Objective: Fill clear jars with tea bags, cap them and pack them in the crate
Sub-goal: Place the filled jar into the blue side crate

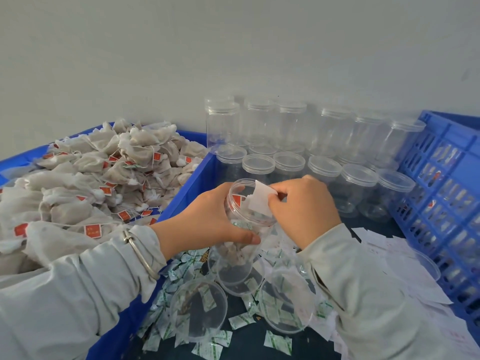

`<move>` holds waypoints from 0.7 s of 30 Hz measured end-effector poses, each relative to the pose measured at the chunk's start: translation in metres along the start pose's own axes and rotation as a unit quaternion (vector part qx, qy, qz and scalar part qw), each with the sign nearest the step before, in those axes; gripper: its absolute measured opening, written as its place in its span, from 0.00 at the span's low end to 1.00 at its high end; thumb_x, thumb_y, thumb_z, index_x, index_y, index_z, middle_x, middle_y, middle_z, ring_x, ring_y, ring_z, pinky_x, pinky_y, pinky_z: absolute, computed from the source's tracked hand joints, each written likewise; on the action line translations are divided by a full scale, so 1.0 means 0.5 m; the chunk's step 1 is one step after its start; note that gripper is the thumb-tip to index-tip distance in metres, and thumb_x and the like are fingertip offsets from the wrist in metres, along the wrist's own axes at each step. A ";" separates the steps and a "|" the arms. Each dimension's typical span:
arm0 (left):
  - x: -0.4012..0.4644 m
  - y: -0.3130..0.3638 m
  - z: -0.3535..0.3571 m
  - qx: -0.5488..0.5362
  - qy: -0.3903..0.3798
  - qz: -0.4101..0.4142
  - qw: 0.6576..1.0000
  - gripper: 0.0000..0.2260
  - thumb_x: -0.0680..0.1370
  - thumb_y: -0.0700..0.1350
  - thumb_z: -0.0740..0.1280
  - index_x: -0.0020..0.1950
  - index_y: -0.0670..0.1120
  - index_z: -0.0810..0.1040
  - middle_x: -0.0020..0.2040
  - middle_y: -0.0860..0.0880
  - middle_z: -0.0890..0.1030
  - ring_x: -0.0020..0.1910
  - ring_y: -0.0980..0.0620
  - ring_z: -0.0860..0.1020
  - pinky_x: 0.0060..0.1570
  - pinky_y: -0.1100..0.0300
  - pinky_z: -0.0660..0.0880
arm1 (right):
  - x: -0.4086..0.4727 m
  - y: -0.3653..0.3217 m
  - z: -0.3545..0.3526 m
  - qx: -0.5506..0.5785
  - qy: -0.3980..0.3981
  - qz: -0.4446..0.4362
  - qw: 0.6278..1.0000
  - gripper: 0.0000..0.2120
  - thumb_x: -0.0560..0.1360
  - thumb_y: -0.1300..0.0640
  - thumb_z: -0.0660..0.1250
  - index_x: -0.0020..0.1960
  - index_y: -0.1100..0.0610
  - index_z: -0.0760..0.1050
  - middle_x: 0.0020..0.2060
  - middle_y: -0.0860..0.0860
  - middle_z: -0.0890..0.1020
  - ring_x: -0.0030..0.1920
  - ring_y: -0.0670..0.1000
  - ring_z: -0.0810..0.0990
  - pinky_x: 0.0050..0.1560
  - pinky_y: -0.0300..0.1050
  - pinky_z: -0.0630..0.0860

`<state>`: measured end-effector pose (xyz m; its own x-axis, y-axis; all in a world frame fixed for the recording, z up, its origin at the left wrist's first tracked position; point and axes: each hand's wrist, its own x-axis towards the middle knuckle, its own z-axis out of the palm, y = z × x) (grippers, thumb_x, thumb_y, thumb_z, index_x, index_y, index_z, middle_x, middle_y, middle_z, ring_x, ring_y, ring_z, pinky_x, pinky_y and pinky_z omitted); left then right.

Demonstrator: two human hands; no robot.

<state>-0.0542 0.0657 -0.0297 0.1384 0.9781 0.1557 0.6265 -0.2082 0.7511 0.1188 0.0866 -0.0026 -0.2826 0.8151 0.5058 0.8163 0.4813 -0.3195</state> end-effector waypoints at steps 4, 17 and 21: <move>0.000 0.000 -0.001 0.014 0.008 -0.001 1.000 0.38 0.60 0.57 0.79 0.65 0.58 0.67 0.52 0.67 0.75 0.49 0.78 0.71 0.42 0.83 0.66 | 0.000 -0.011 -0.004 -0.054 0.034 0.000 0.998 0.11 0.73 0.58 0.61 0.44 0.55 0.83 0.36 0.54 0.82 0.41 0.55 0.70 0.39 0.47 0.70; -0.001 0.004 0.000 0.020 0.014 -0.009 1.000 0.38 0.59 0.58 0.79 0.66 0.58 0.67 0.51 0.64 0.76 0.48 0.72 0.73 0.40 0.77 0.68 | 0.008 -0.015 -0.012 -0.016 -0.036 -0.003 0.999 0.12 0.76 0.50 0.65 0.48 0.57 0.83 0.42 0.53 0.85 0.49 0.56 0.79 0.50 0.49 0.75; 0.003 0.004 -0.002 0.000 0.028 -0.013 1.000 0.39 0.60 0.58 0.79 0.67 0.56 0.67 0.52 0.62 0.78 0.51 0.65 0.76 0.46 0.71 0.70 | 0.003 -0.008 -0.027 0.056 -0.032 -0.015 0.998 0.11 0.77 0.58 0.63 0.53 0.55 0.82 0.47 0.52 0.85 0.48 0.53 0.81 0.51 0.49 0.76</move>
<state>-0.0538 0.0666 -0.0274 0.0785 0.9820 0.1718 0.6298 -0.1824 0.7551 0.1218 0.0814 0.0106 -0.3411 0.8169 0.4651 0.7463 0.5362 -0.3943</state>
